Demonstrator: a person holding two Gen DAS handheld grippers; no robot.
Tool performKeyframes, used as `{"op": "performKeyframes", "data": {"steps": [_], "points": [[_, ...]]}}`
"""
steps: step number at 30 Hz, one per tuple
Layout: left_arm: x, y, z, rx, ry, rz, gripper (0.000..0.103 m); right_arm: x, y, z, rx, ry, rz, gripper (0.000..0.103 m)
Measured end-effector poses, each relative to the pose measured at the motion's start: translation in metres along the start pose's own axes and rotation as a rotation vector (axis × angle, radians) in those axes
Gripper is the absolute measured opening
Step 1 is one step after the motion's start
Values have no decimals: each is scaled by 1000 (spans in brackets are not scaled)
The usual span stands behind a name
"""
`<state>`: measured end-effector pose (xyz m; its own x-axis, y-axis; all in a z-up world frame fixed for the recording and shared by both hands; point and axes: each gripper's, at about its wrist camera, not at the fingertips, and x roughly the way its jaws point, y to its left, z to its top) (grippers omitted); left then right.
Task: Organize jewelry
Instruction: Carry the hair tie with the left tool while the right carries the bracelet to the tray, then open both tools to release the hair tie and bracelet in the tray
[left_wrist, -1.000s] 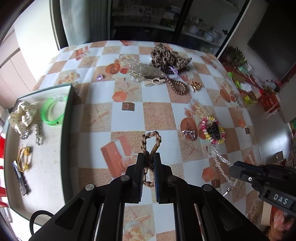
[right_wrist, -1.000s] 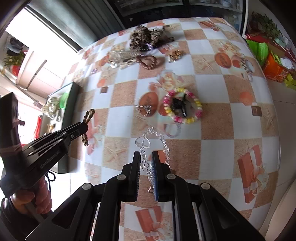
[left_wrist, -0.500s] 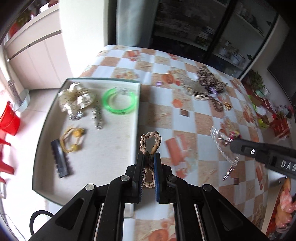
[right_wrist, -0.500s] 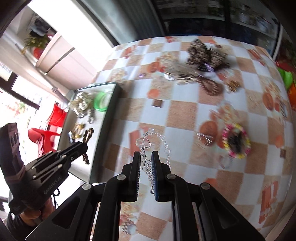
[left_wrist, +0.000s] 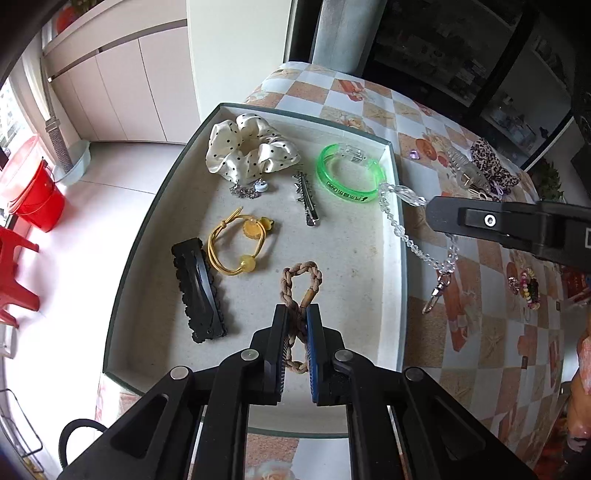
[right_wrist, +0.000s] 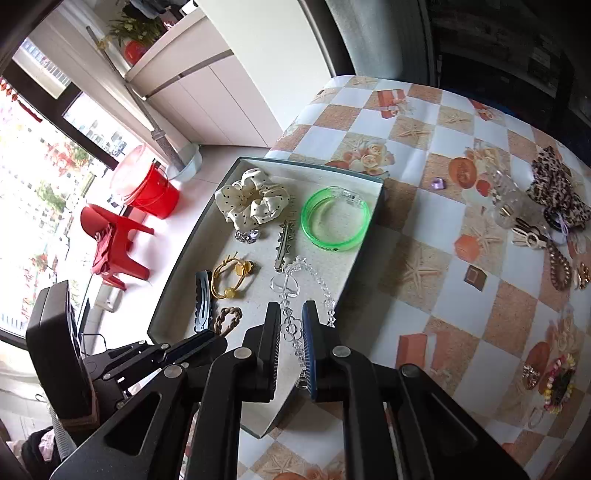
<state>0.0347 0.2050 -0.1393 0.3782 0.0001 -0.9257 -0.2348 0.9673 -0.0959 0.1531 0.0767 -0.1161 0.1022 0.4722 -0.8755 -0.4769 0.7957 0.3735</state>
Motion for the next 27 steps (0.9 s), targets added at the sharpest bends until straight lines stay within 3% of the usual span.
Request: {"op": "performKeyframes", "data": {"steps": [12,27], "points": [[31,23,3,-14,41,52,13,73,5,11,-29,112,-88,13],[40,26,12,5,30,98,13,109,-3,31,-5,135,-140,13]]}}
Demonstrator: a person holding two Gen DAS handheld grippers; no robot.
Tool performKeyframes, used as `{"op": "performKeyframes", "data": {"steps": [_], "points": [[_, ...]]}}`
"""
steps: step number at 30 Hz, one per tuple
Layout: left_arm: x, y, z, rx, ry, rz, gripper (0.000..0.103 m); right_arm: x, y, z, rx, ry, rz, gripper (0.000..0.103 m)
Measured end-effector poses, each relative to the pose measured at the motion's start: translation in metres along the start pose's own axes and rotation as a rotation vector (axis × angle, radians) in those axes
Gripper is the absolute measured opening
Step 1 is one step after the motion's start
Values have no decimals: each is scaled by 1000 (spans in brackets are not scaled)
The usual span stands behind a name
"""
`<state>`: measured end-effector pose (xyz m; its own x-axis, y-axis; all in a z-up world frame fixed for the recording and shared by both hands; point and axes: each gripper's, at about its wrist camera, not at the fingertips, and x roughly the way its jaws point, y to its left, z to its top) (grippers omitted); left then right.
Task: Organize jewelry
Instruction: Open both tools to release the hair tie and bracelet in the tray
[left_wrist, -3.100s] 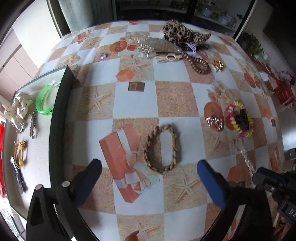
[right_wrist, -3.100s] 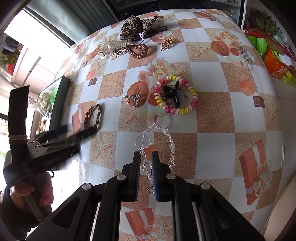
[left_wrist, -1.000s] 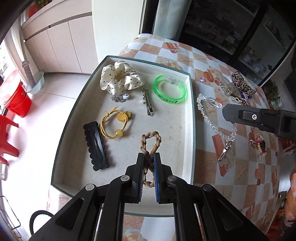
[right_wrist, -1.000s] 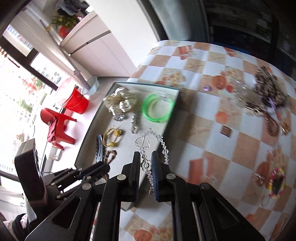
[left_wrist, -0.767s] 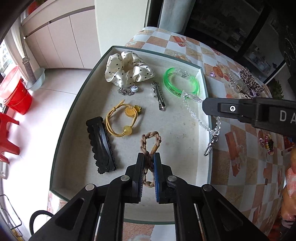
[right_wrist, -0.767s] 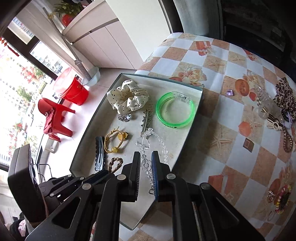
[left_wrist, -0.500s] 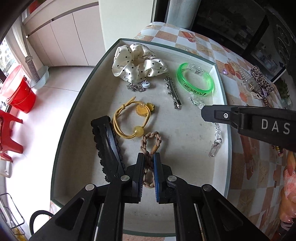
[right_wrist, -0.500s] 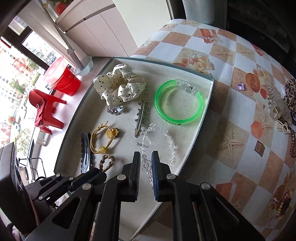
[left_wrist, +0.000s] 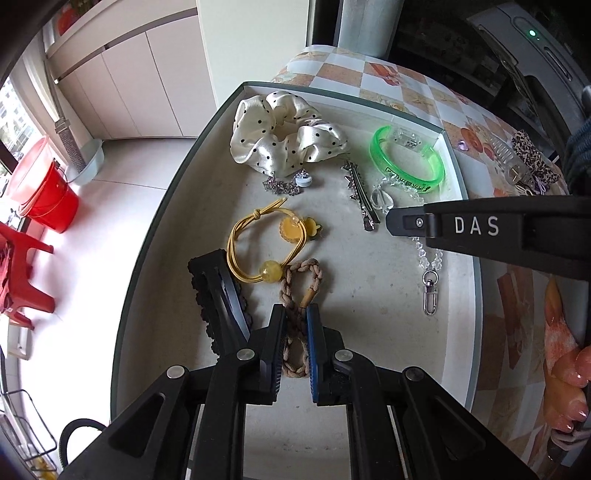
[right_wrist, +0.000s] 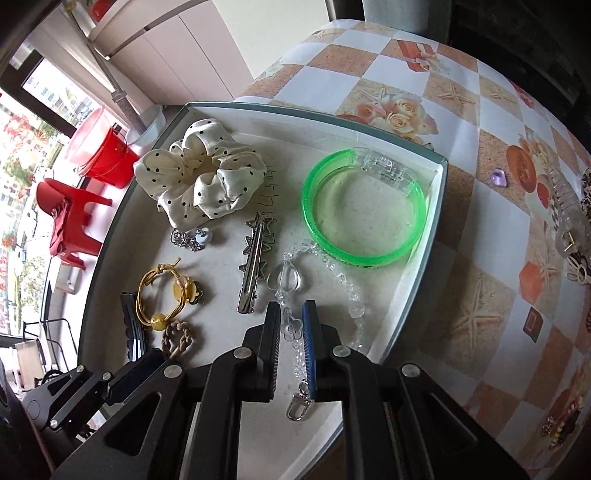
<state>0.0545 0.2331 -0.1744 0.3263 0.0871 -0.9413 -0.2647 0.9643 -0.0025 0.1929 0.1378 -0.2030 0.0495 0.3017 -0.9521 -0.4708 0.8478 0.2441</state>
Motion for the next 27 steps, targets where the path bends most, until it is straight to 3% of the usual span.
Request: {"op": "performKeyframes", "data": {"steps": [10,12,14,16,17,18,19,20,22,27], "points": [[-5,-5,0,12,0,28,13,-10,-9,4,42,16,64,14],[-6,-6,1,15,-1,39,13,-19,-11,3,53,6,86,22],[-6,-8,1,18,2,49,14,-32,-14,1,64,-19,108,50],[-5,-8,2,12,10,54,14,-45,-17,-2,75,-44,117,52],[-5,-7,2,7,12,58,17,-51,-19,-4,86,-53,125,52],[-6,-7,2,4,12,65,28,-57,-23,-8,100,-65,130,52],[-7,-7,3,-2,5,73,63,-63,-27,-11,112,-74,132,53],[-12,-7,3,-11,-23,85,86,-68,-31,-15,125,-82,133,54],[-20,-10,5,-4,-62,98,89,-78,-42,-24,150,-92,130,54],[-20,-13,10,1,-45,108,89,-89,-65,-55,204,-84,107,54]]}}
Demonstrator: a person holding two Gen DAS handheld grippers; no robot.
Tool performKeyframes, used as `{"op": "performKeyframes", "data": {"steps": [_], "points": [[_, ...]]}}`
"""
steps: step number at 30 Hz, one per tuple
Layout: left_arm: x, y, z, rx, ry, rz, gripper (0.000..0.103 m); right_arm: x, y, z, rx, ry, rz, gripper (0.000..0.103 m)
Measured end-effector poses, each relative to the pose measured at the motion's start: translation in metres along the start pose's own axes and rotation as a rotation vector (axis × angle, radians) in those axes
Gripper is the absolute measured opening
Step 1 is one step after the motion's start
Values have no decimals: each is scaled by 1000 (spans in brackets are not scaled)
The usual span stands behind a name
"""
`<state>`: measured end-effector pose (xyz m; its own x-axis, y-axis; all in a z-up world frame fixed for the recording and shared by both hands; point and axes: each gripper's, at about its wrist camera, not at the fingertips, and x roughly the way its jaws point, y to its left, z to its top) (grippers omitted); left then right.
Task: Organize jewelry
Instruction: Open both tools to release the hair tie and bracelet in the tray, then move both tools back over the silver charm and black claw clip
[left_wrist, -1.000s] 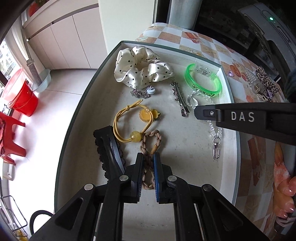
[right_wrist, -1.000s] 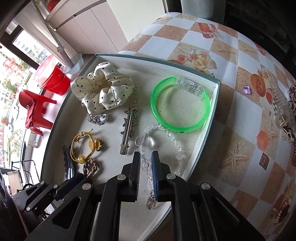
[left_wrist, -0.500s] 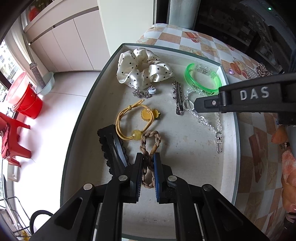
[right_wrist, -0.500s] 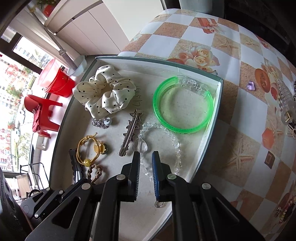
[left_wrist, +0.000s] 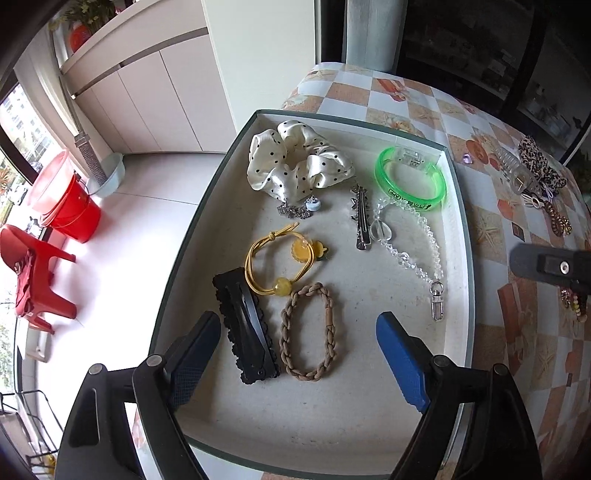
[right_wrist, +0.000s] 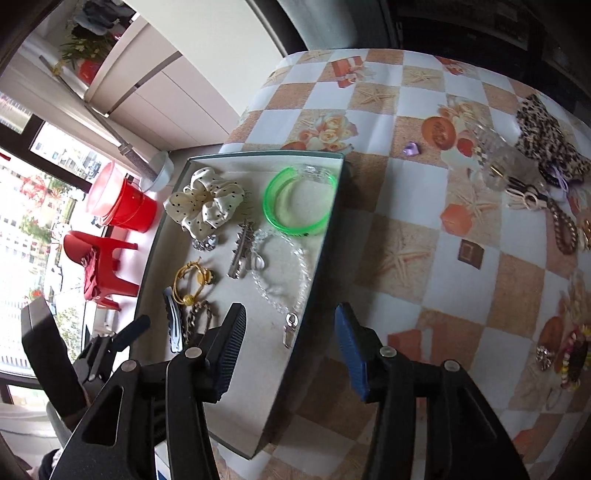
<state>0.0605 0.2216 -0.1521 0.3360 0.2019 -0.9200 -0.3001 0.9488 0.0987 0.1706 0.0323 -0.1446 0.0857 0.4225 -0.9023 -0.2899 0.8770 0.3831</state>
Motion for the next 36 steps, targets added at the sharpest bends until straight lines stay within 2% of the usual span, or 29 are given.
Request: {"op": "performKeyframes", "data": {"steps": [2,3,4,7,11,14,20,25,29,36], "points": [[-2,-1,0,-5,-2,4,89,-5,-13,-10,31,6,-11,55],[-2,-1,0,-5,-1,6,93,-8,-19,-15,43,8,-15,58],[-3,-2,1,-2,2,12,103,-11,-25,-21,55,11,-19,60],[-9,-10,-3,21,-5,24,103,-19,-44,-37,92,22,-25,64],[-19,-27,-7,70,-3,29,103,-33,-65,-57,135,18,-34,80],[-28,-44,-9,105,-7,24,103,-44,-82,-71,173,12,-44,86],[-45,-84,-11,154,-21,-6,103,-63,-120,-100,261,-12,-47,88],[-49,-122,-12,213,-15,-58,103,-81,-150,-119,312,-45,-72,89],[-51,-151,-15,261,-12,-89,103,-88,-172,-126,335,-14,-123,89],[-44,-195,-16,310,-2,-103,103,-107,-218,-131,403,-39,-169,89]]}}
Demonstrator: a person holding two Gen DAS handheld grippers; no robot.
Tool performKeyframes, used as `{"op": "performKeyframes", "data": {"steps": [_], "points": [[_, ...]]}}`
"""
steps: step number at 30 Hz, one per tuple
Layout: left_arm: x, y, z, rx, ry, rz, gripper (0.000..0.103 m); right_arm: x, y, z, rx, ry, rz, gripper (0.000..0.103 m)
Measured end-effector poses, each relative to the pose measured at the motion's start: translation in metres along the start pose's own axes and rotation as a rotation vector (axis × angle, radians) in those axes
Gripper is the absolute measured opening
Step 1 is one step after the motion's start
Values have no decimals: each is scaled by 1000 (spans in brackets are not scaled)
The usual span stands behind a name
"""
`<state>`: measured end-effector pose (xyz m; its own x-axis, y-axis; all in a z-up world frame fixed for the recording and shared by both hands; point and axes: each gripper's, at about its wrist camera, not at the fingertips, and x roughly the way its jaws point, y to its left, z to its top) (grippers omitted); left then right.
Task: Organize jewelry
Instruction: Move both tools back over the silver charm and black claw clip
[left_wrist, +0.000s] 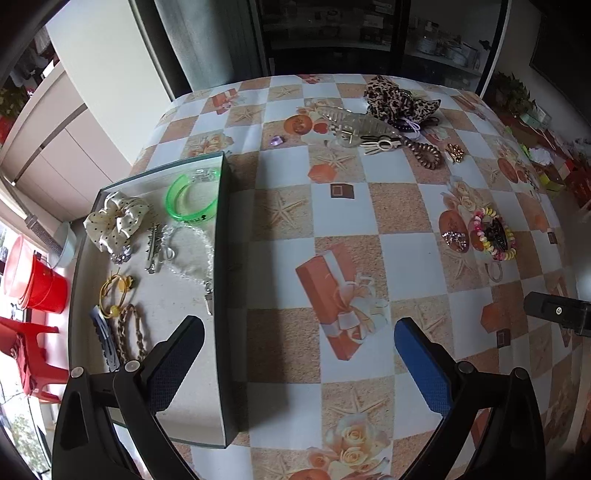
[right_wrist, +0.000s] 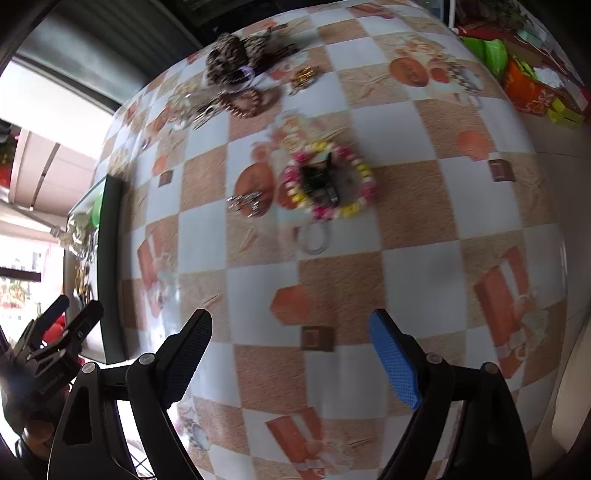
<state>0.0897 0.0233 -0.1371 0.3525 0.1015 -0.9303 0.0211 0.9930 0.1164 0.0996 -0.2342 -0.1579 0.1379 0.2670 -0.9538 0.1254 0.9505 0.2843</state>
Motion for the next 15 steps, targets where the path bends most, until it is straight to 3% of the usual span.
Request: {"op": "performKeyframes", "data": {"steps": [10,15], "points": [[22,-36,18,23,9,-28,103,-7,-15,31,-39,-68,3,88],[32,-48,27,30,4,-51,103,0,-10,44,-80,-69,28,70]]}}
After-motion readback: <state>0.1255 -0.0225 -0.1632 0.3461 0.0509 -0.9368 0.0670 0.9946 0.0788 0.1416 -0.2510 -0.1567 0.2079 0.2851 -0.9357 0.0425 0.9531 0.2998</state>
